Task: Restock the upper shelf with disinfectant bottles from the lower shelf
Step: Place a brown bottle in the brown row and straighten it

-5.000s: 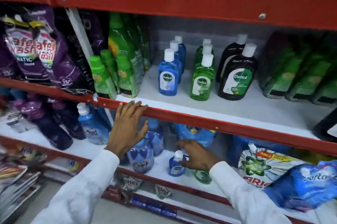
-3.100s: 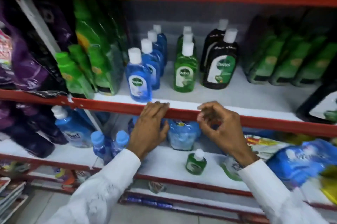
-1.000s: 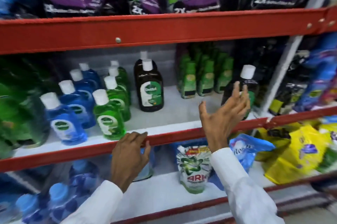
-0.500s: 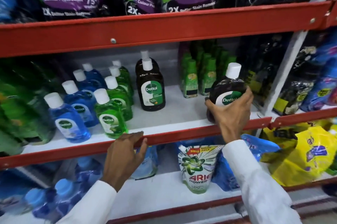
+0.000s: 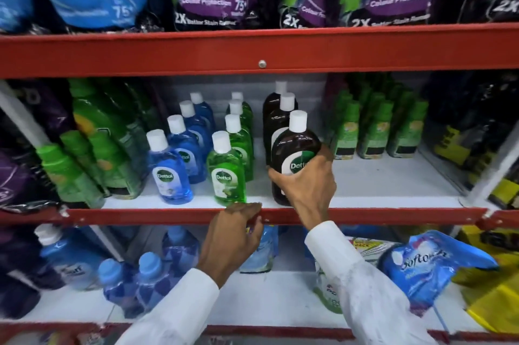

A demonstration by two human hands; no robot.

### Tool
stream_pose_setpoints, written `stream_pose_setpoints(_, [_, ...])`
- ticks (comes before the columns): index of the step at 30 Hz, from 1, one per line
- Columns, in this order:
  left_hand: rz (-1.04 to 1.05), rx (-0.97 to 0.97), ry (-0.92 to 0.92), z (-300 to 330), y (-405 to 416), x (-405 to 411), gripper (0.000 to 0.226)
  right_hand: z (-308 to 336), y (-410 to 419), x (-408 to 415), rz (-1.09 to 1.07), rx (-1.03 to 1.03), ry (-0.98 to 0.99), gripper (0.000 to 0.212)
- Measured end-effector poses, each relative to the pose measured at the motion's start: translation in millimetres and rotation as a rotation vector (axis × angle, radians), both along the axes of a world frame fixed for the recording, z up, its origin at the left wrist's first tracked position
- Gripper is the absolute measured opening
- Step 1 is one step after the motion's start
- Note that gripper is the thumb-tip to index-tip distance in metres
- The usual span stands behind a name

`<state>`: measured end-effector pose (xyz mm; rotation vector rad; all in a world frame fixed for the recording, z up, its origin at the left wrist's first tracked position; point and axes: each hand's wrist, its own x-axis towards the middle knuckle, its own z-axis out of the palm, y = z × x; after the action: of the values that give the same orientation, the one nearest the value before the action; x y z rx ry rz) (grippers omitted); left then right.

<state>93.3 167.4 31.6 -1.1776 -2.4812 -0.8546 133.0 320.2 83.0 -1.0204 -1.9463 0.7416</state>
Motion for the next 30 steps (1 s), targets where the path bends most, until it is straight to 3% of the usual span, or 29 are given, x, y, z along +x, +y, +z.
stream_pose_setpoints(5, [0.042, -0.009, -0.012, 8, 4, 2, 0.020, -7, 0, 3, 0.052, 0.018, -0.022, 0.113])
stream_pose_setpoints(9, [0.079, 0.025, -0.069, 15, 17, -3, 0.027, -20, 27, 24, 0.274, -0.025, -0.041, 0.120])
stream_pose_setpoints(13, [0.019, 0.092, -0.184, 15, 40, -11, 0.049, -29, 70, 44, 0.516, -0.162, -0.157, 0.094])
stream_pose_setpoints(16, [-0.022, 0.140, -0.243, 16, 53, -13, 0.040, -35, 79, 45, 0.541, -0.115, -0.147, 0.059])
stream_pose_setpoints(18, [-0.012, 0.165, -0.266, 15, 57, -14, 0.037, -39, 80, 43, 0.536, -0.093, -0.113, 0.049])
stream_pose_setpoints(30, [0.016, 0.232, -0.282, 7, 61, -16, 0.027, -43, 80, 44, 0.522, -0.160, -0.027, 0.050])
